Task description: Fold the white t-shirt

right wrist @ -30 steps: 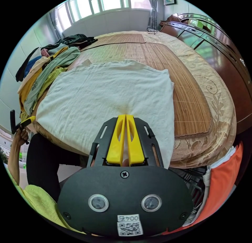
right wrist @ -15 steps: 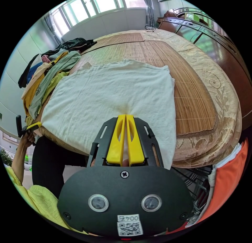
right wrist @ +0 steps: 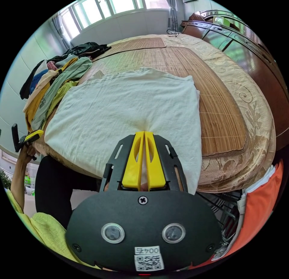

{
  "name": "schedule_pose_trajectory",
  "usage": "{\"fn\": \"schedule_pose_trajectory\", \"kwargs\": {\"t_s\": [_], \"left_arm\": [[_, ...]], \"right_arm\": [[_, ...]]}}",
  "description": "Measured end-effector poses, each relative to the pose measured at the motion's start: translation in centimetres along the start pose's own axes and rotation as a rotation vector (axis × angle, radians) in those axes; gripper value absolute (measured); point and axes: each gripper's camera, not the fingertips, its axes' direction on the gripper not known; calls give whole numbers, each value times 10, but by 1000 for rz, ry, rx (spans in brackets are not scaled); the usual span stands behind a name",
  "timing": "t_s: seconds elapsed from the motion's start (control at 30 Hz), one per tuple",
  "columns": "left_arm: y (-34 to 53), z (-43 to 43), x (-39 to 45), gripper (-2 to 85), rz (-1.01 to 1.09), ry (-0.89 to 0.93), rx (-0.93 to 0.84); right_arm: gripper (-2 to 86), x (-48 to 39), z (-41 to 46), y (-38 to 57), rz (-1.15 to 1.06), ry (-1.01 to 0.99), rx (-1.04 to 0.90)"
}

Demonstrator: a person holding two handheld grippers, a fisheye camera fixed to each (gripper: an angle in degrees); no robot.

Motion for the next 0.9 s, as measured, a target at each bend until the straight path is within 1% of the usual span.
{"fn": "schedule_pose_trajectory", "kwargs": {"t_s": [0.03,0.07,0.1,0.13,0.17,0.23,0.3,0.33,0.37,0.43,0.5,0.57,0.6,0.63,0.67,0.7,0.8,0.87,0.9], "left_arm": [[2,9,-9,8,-33,15,-8],[7,6,-26,6,-129,83,20],[9,4,-31,6,-165,106,26],[15,-5,-33,5,-182,119,68],[19,-15,-26,4,-162,130,123],[17,-17,-8,4,-114,161,141],[10,0,12,5,-57,125,63],[6,19,23,6,-30,67,-17],[6,35,29,6,-16,28,-48],[11,41,23,6,-50,45,0],[17,48,8,5,-107,113,23],[22,57,-7,5,-146,170,36],[22,59,-8,5,-148,172,35],[21,63,-10,5,-148,169,28],[21,67,-11,5,-150,166,25],[21,69,-12,5,-152,167,26],[27,80,-17,5,-167,177,46],[28,88,-20,6,-167,174,46],[29,90,-20,6,-165,171,45]], "right_arm": [[-5,2,-1,0,1,-3,-1],[-5,4,-2,0,3,-6,-1],[-3,8,-4,-1,8,-18,-3],[0,12,-7,-2,11,-37,-9],[2,15,-9,-2,13,-49,-14],[23,23,-23,0,16,-106,-7],[34,21,-36,8,-19,-114,19],[44,17,-42,12,-51,-129,9],[49,15,-44,14,-62,-145,-1],[56,-1,-49,20,-139,-208,-29],[55,-21,-49,20,-219,-176,-56],[54,-40,-42,18,-306,-85,-118],[53,-47,-32,17,-347,24,-180],[48,-46,-32,17,-373,43,-180],[46,-42,-35,16,-364,27,-176],[43,-29,-42,13,-309,21,-188],[49,16,-77,21,-223,58,-117],[53,54,-94,35,-159,29,-97],[58,83,-103,47,-100,-19,-91]]}}
